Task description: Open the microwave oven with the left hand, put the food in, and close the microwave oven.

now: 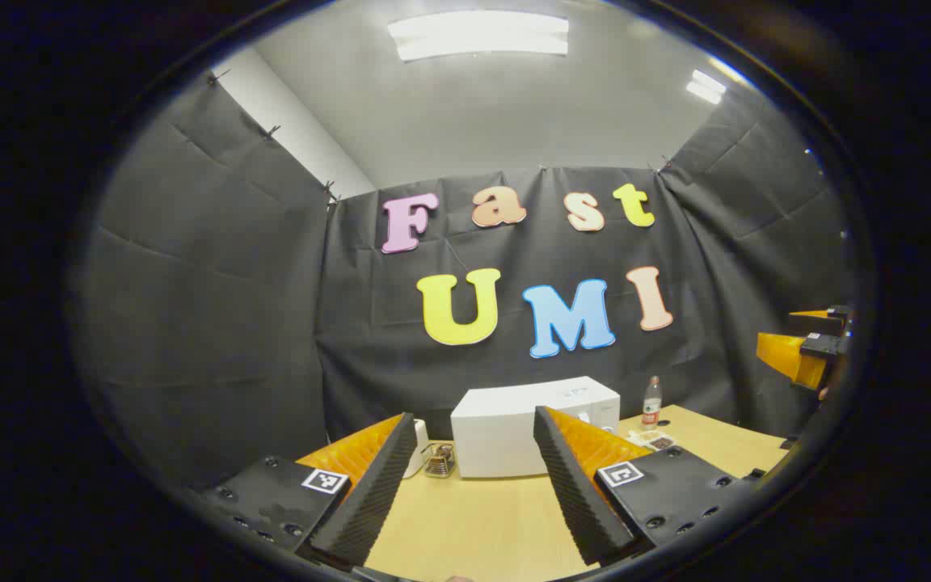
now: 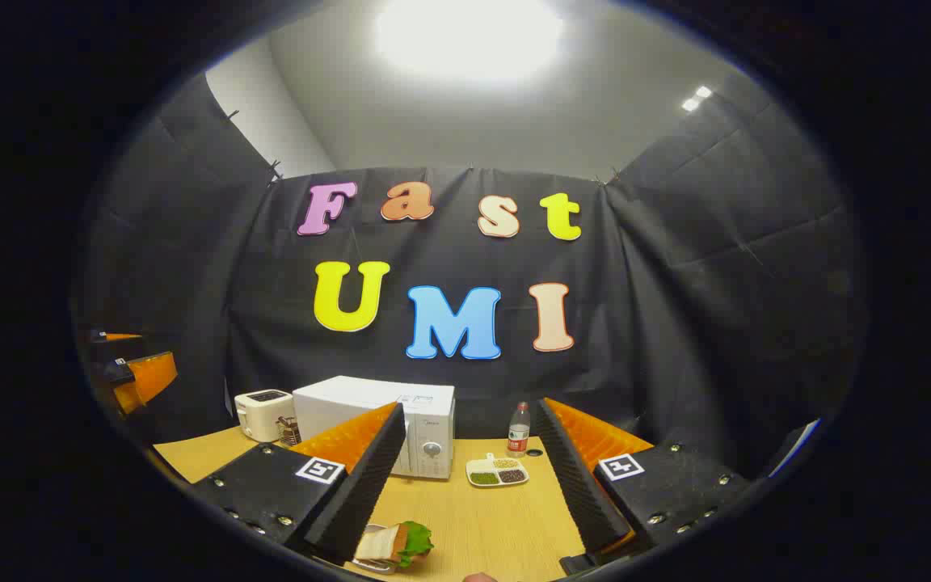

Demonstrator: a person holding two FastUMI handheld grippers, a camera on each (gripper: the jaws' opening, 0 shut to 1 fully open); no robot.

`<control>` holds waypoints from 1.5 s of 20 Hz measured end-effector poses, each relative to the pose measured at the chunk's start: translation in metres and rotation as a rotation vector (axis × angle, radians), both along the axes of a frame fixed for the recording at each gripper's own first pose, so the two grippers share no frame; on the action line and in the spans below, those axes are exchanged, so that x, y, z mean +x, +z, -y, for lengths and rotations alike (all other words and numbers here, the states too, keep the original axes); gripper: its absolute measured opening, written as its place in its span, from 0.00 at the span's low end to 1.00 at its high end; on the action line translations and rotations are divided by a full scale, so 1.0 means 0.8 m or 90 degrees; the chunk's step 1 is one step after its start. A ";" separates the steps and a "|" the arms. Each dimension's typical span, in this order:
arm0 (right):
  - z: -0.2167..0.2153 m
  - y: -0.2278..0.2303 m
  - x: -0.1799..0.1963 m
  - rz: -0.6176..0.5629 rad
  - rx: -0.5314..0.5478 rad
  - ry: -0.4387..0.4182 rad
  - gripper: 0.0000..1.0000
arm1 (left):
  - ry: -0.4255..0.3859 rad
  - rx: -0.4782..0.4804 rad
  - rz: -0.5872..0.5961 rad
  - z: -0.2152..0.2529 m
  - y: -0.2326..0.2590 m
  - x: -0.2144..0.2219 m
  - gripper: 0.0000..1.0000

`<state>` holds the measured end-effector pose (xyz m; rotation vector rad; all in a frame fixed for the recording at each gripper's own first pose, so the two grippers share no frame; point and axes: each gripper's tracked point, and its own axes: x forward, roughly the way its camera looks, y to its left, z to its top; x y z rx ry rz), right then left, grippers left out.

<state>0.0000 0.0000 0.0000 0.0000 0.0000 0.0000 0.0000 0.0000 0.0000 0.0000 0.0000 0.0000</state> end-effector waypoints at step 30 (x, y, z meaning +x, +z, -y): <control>0.028 -0.012 0.083 0.012 0.022 -0.064 0.98 | -0.106 -0.051 0.002 0.129 -0.049 0.254 1.00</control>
